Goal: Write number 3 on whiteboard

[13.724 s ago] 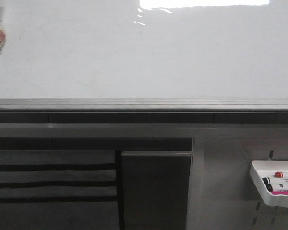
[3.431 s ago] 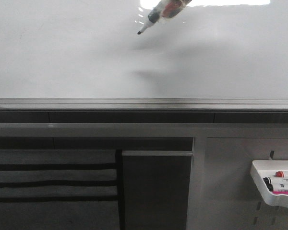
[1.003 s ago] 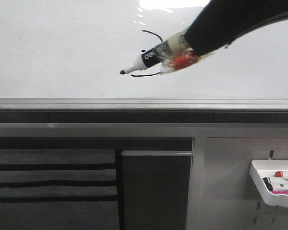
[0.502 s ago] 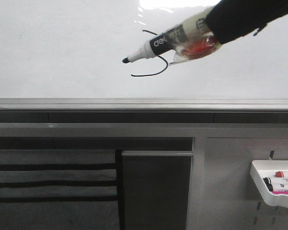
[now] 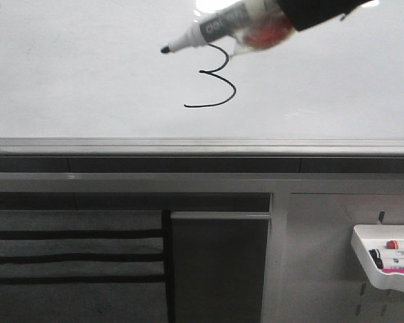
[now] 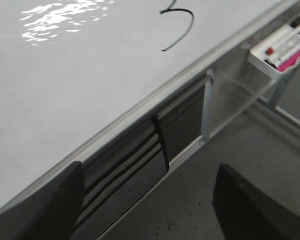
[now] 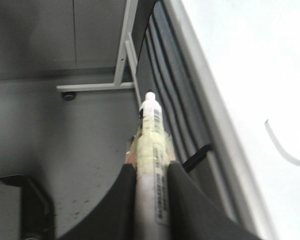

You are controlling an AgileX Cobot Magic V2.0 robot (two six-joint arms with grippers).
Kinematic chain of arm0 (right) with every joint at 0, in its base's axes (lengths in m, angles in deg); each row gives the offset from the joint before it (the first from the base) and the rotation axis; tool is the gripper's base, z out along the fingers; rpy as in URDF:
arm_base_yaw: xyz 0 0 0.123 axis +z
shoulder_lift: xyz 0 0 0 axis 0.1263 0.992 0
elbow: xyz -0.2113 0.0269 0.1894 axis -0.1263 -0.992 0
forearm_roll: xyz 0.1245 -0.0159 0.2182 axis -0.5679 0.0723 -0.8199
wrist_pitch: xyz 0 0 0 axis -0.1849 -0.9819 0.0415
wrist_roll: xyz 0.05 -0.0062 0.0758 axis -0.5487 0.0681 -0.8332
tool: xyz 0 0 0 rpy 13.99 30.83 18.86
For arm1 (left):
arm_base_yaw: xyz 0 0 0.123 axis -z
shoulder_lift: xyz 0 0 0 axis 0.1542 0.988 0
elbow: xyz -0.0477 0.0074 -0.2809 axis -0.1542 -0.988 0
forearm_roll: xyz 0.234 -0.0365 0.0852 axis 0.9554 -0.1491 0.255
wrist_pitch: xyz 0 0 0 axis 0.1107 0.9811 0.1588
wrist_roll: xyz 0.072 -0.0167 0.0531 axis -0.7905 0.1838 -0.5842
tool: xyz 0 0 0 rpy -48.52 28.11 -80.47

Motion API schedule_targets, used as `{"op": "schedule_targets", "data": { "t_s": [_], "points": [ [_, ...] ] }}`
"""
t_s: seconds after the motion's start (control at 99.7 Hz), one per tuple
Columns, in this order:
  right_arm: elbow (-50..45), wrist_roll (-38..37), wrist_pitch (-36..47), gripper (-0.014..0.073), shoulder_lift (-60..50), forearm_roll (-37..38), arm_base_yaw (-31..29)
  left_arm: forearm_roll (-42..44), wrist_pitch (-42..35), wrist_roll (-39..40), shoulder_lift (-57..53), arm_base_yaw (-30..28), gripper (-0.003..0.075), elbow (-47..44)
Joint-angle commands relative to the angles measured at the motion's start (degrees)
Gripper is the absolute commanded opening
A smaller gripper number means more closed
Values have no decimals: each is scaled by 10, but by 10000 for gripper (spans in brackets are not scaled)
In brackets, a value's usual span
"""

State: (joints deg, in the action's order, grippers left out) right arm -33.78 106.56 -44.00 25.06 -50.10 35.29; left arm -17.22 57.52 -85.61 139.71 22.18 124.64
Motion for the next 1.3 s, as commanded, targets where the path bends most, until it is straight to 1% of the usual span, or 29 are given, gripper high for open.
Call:
{"op": "schedule_targets", "data": {
  "t_s": [0.0,0.13,0.241,0.341,0.461,0.582,0.853,0.903,0.953,0.963,0.973,0.993,1.003,1.013,1.033,1.134,1.224,1.294],
  "points": [
    [34,35,38,-23,-8,-24,13,-22,-13,-62,25,30,492,44],
    [55,42,50,-23,2,-20,28,-23,-8,-129,60,86,492,85],
    [56,65,49,-23,9,-20,34,-23,-21,-191,77,133,492,108],
    [56,78,47,-23,9,-20,42,-23,-26,-226,94,163,492,120],
    [56,119,43,-23,9,-20,61,-23,-23,-229,115,188,492,131],
    [56,139,50,-23,10,-20,74,-23,-30,-236,120,208,492,136],
    [56,140,53,-23,10,-20,74,-23,-25,-240,120,221,488,136],
    [56,140,53,-23,10,-20,74,-23,-25,-240,120,221,459,136],
    [56,140,51,-23,10,-20,74,-23,-25,-240,120,221,409,136],
    [56,140,51,-23,10,-20,74,-23,-25,-240,120,221,384,136],
    [56,140,51,-23,10,-20,74,-23,-25,-240,120,221,384,136],
    [56,140,50,-23,10,-19,74,-23,-25,-240,120,221,349,136],
    [56,140,50,-23,10,-19,74,-23,-25,-240,120,221,349,136],
    [56,140,50,-23,10,-19,74,-23,-25,-240,120,221,325,136],
    [56,140,50,-23,10,-19,74,-23,-25,-240,120,221,302,136],
    [56,141,49,-23,10,-19,74,-23,-25,-240,120,221,212,136],
    [56,141,49,-23,10,-19,74,-23,-25,-240,120,221,154,136],
    [56,141,49,-23,10,-19,74,-23,-25,-240,120,221,125,136]
  ]
}}
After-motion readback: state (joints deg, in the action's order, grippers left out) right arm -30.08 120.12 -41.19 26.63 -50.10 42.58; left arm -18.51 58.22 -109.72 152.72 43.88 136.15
